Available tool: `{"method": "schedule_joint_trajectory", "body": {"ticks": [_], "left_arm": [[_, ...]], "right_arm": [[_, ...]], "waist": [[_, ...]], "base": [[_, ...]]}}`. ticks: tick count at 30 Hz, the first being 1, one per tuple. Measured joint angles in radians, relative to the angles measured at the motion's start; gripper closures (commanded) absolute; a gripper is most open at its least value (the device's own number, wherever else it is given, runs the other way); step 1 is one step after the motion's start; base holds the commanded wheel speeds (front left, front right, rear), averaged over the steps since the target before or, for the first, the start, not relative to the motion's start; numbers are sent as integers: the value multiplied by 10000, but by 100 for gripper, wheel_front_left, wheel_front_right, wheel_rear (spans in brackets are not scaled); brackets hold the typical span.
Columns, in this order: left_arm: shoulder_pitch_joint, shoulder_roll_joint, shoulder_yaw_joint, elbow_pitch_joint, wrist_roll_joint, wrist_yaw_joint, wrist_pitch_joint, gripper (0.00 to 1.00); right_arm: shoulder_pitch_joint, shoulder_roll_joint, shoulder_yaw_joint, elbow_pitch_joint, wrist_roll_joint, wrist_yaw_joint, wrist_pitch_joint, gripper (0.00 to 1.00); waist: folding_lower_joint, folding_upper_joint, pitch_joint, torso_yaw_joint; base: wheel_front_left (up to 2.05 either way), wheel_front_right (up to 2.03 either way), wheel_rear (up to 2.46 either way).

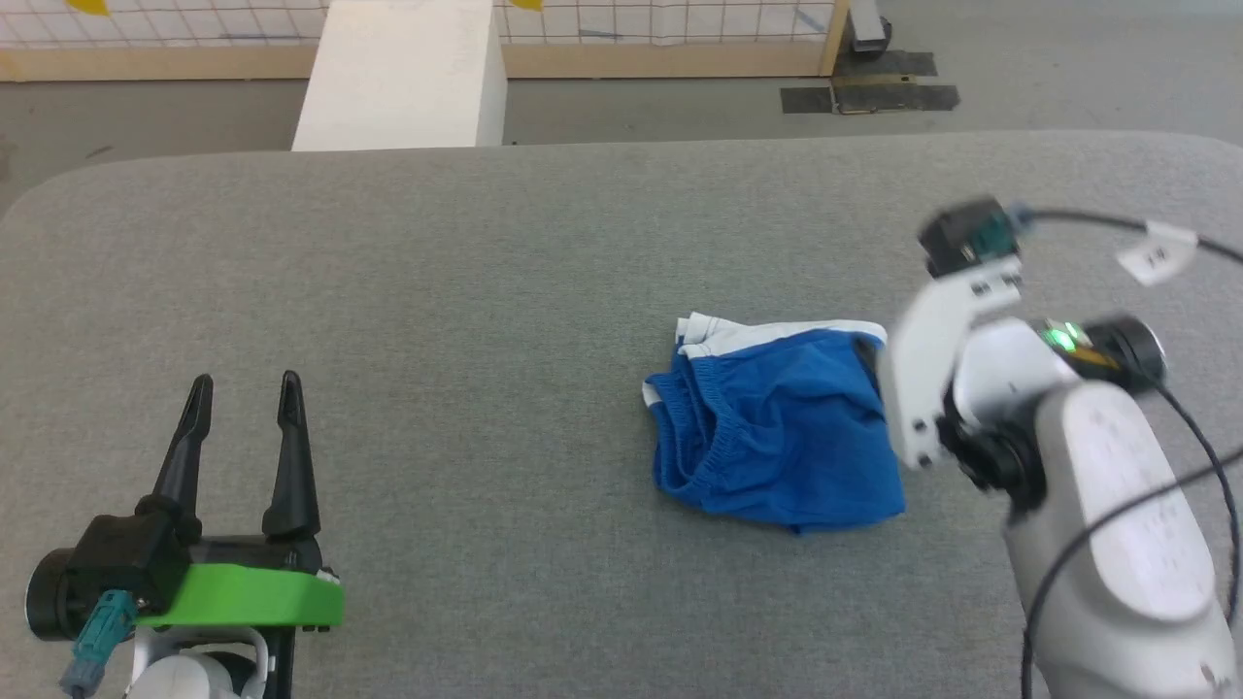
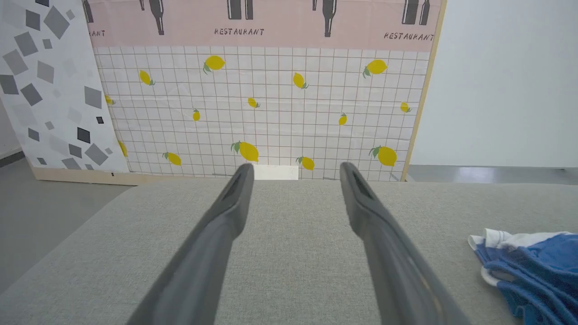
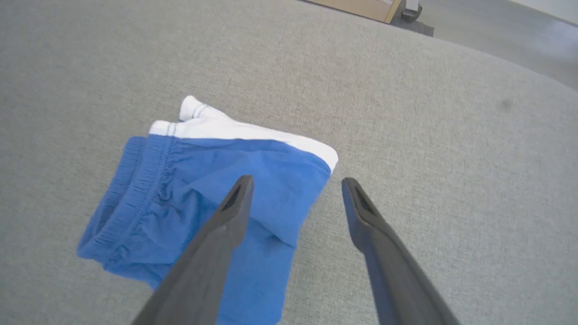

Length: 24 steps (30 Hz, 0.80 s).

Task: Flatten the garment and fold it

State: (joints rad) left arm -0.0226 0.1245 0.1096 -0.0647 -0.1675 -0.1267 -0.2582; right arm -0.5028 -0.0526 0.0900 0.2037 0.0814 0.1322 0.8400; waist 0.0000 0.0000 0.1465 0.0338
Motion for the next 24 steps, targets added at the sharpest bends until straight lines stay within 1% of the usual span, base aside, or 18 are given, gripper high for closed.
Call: {"method": "schedule_joint_trajectory", "body": {"ticks": [3, 7, 12, 16, 17, 18, 19, 24], "left_arm": [[-2, 2, -40, -56, 0, 0, 2, 0], [-5, 15, -146, -67, -12, 0, 2, 0], [-20, 48, -167, -63, -69, 0, 2, 0], [-44, 121, -173, -48, -102, 0, 0, 0], [-44, 146, -165, -44, -102, 0, 2, 0], [-46, 163, -159, -40, -104, 0, 0, 0], [-49, 171, -151, -38, -104, 0, 2, 0], [-40, 284, 38, -82, -121, 0, 0, 0]], "right_arm": [[698, -4, -395, -232, -360, 0, 144, 0], [1197, 6, -529, -186, -203, 0, 48, 0], [1244, 15, -608, 458, -82, 0, -548, 0], [1179, 15, -520, 1244, -173, 0, -892, 0], [1093, 15, -485, 1417, -222, 0, -945, 53], [994, 13, -460, 1542, -221, 0, -1022, 82], [906, 12, -426, 1628, -217, 0, -1062, 100], [515, 52, 75, 1835, -307, 2, -1026, 100]], "waist": [[0, 0, 100, -53], [0, 0, 296, 9], [0, 0, 540, 131], [0, 0, 724, 217], [0, 0, 767, 227], [0, 0, 803, 228], [0, 0, 826, 220], [0, 0, 885, -62]], "base": [[0, 0, 0], [0, 0, 0], [0, 0, 0], [0, 0, 0], [0, 0, 0], [0, 0, 0], [0, 0, 0], [0, 0, 0]]}}
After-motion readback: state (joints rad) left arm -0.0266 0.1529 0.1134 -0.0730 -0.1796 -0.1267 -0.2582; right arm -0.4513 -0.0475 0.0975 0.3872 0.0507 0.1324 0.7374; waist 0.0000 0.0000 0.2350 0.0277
